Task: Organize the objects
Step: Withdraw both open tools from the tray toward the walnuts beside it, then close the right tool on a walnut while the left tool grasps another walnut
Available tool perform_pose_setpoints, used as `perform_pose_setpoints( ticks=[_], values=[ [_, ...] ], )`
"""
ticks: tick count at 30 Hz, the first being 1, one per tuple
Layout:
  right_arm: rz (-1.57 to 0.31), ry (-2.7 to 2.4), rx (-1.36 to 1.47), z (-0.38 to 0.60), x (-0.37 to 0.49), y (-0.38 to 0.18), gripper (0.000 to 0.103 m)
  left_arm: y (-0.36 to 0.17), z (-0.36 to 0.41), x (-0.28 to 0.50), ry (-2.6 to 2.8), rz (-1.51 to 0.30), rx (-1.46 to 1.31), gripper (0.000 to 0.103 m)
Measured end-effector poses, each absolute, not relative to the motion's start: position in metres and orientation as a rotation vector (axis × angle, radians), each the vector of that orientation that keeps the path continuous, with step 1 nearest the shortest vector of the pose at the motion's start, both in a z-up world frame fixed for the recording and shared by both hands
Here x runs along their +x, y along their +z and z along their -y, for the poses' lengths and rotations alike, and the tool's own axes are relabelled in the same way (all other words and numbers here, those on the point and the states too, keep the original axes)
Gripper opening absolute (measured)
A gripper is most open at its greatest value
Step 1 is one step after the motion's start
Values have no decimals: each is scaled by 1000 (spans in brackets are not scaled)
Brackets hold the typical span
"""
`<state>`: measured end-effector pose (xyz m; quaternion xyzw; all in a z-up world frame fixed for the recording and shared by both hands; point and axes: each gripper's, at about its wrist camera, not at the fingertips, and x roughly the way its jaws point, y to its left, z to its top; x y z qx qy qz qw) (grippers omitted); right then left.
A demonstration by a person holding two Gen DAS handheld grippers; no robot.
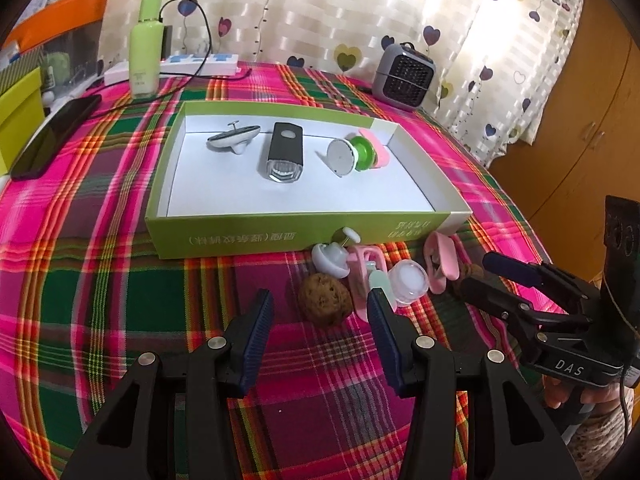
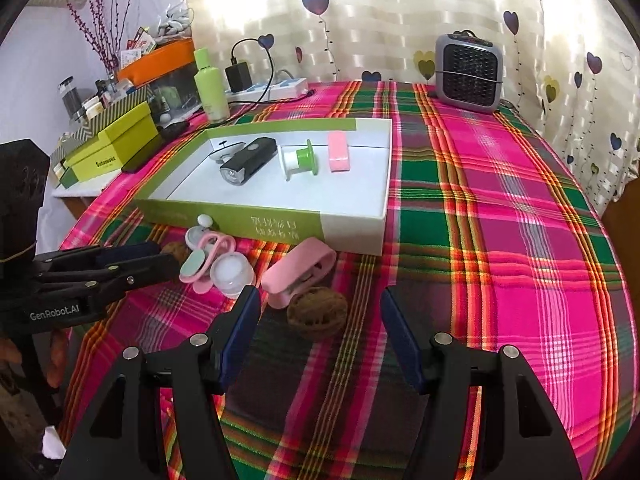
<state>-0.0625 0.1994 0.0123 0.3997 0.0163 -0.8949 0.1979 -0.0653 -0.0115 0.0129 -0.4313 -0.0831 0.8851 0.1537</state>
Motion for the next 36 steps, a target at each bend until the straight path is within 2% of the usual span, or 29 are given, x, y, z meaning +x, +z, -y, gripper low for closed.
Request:
perform_pose_setpoints(
  ticks=[16, 23, 26, 30, 36],
  values=[
    [-110, -2479, 1211, -193, -67, 3, 62, 9, 7, -72, 2539, 212, -1235, 47],
    [-117, -2500, 1218, -194, -69, 4, 49, 9, 9, -73, 2536, 228, -1226, 47],
    [-126, -2504, 1218, -193, -68, 4, 47, 9, 9, -73, 2536, 224, -1228, 46],
    [-134, -2503, 1215, -193, -69, 4, 40, 9, 10, -74, 2544, 221, -1232, 37],
    [-143, -2499, 1211, -191, -68, 4, 36, 9, 10, -73, 2537, 220, -1230, 33]
  ],
)
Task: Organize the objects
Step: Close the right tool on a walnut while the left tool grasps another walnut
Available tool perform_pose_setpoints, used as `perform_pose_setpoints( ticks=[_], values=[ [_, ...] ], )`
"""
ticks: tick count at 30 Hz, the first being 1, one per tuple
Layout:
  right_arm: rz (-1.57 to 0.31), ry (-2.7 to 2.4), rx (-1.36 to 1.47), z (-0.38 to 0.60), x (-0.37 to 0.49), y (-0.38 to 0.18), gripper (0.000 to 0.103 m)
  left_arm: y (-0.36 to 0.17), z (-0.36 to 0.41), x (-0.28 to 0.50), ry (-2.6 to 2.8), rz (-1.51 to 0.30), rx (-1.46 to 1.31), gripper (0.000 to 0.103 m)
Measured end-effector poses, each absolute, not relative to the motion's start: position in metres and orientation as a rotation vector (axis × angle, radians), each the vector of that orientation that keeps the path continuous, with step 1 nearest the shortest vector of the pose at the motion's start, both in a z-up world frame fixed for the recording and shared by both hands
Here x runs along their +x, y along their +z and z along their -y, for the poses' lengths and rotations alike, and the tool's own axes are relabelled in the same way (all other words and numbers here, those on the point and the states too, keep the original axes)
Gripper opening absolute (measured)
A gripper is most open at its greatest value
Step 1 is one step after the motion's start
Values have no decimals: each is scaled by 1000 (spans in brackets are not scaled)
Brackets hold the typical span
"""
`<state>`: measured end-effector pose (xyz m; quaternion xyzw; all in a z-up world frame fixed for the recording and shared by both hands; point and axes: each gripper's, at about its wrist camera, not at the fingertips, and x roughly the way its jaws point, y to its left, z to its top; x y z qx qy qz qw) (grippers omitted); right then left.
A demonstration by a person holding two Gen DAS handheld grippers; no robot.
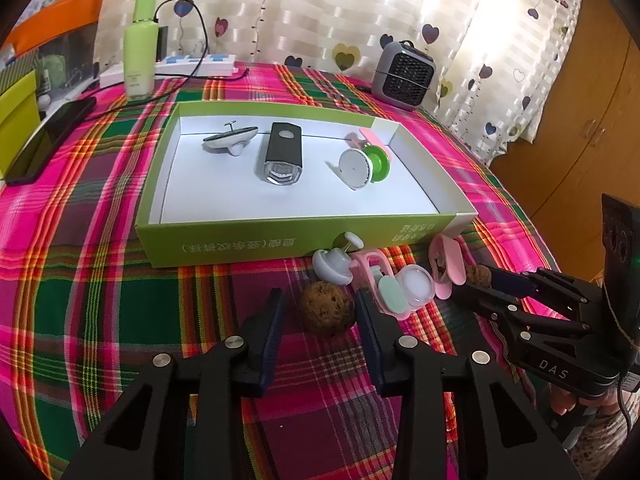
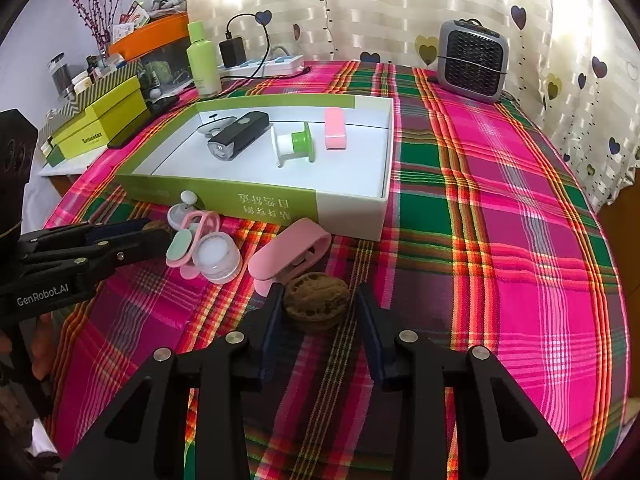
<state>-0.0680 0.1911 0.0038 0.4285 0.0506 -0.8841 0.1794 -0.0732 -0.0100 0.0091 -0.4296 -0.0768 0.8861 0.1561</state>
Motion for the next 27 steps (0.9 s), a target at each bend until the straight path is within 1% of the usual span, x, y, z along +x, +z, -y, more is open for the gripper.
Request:
perform_pose_setpoints(
  ticks=[2, 4, 27],
  values=[
    [-144, -2498, 1210, -191, -68, 4, 35, 9, 9, -73, 2536, 219, -1229, 31],
    [-144, -2497, 1210, -191, -67, 4, 34, 9, 9, -73, 2537, 218, -1229, 27],
    [-128, -2487, 1179, -188, -63, 8, 33, 14, 10, -70, 2549, 207, -1212, 26]
  ],
)
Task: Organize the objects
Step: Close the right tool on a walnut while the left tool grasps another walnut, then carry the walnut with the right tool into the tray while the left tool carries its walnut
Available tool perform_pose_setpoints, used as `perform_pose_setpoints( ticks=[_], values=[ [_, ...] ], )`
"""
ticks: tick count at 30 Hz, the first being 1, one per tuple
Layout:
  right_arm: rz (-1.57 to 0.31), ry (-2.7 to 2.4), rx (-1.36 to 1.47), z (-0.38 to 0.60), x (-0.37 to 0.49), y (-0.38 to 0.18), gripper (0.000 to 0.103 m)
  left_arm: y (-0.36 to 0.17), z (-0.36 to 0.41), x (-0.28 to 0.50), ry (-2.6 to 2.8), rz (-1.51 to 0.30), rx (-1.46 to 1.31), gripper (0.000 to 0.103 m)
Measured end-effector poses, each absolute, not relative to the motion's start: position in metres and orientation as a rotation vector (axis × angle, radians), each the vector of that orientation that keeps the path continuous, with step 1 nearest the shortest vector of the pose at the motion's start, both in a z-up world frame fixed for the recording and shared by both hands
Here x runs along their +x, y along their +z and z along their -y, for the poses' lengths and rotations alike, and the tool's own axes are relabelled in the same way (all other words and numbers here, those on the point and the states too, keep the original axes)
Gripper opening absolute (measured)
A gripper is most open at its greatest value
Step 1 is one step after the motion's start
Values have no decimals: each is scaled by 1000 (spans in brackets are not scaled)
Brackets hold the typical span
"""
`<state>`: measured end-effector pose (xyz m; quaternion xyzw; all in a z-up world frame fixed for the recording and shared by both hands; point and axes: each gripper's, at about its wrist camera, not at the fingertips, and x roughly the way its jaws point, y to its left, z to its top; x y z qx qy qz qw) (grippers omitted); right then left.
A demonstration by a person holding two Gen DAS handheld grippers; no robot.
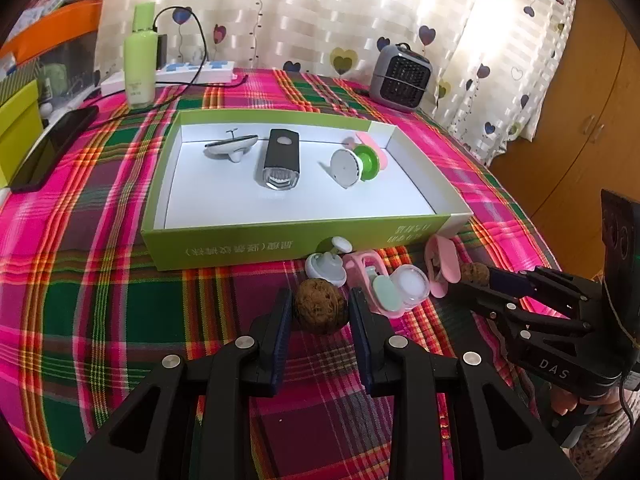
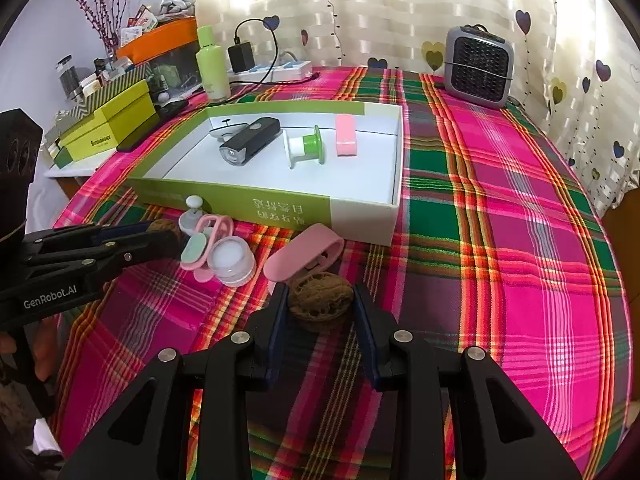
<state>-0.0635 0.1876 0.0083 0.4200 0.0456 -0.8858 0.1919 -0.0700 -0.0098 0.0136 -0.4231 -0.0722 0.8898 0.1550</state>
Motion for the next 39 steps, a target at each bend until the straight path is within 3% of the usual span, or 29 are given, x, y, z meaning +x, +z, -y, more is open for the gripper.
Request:
perform_pose_setpoints(
  ticks=[39],
  values=[
    [-153, -2478, 1024, -163, -74, 47, 33, 49, 17, -71, 2612, 202, -1110, 26]
  ],
)
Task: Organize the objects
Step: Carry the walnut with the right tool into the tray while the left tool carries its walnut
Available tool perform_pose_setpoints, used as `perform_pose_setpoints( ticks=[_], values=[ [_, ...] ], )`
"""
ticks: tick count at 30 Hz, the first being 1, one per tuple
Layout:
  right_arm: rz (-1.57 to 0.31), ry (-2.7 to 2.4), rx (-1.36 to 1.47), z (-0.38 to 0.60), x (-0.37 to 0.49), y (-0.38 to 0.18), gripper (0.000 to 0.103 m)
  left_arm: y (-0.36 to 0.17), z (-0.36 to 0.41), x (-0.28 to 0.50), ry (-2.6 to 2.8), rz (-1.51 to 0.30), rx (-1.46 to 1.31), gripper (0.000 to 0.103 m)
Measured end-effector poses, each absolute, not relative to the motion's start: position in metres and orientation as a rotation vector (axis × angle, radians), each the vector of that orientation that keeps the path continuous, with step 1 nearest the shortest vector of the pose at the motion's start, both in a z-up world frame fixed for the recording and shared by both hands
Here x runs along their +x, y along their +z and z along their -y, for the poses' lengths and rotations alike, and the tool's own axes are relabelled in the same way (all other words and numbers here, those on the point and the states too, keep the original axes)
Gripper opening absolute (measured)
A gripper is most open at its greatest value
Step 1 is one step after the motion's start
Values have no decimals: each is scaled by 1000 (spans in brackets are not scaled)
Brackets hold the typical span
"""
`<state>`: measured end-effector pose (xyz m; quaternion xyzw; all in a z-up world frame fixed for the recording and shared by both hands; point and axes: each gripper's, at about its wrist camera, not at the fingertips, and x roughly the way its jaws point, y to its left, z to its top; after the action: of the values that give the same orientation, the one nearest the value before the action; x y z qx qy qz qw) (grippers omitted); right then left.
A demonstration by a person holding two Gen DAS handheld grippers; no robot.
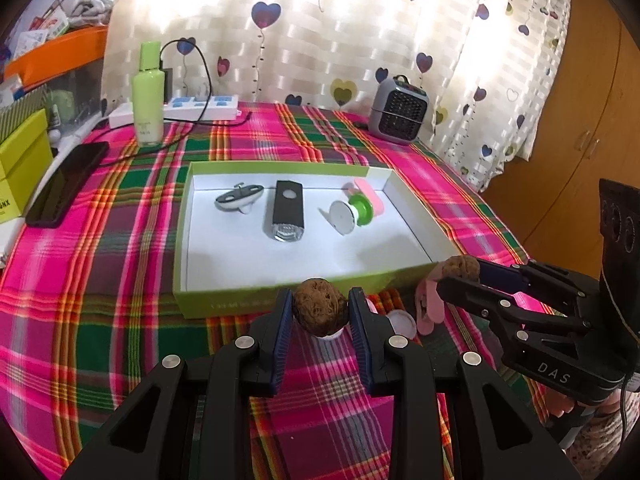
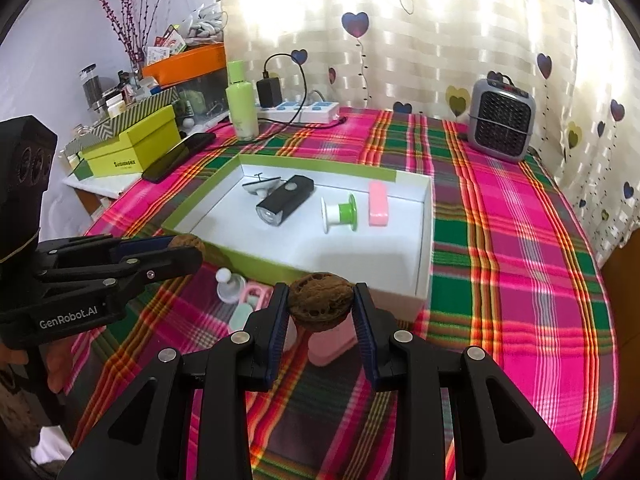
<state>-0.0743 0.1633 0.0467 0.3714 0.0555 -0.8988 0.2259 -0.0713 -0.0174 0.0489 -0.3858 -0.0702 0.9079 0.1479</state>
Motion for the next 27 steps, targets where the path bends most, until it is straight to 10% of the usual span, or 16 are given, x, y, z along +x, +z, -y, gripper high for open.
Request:
perform_pose_setpoints(
  ticks=[27],
  values=[
    [-170, -2411, 1040, -127, -120, 44, 33, 46, 39, -121, 2654, 220, -1146, 26]
  ],
)
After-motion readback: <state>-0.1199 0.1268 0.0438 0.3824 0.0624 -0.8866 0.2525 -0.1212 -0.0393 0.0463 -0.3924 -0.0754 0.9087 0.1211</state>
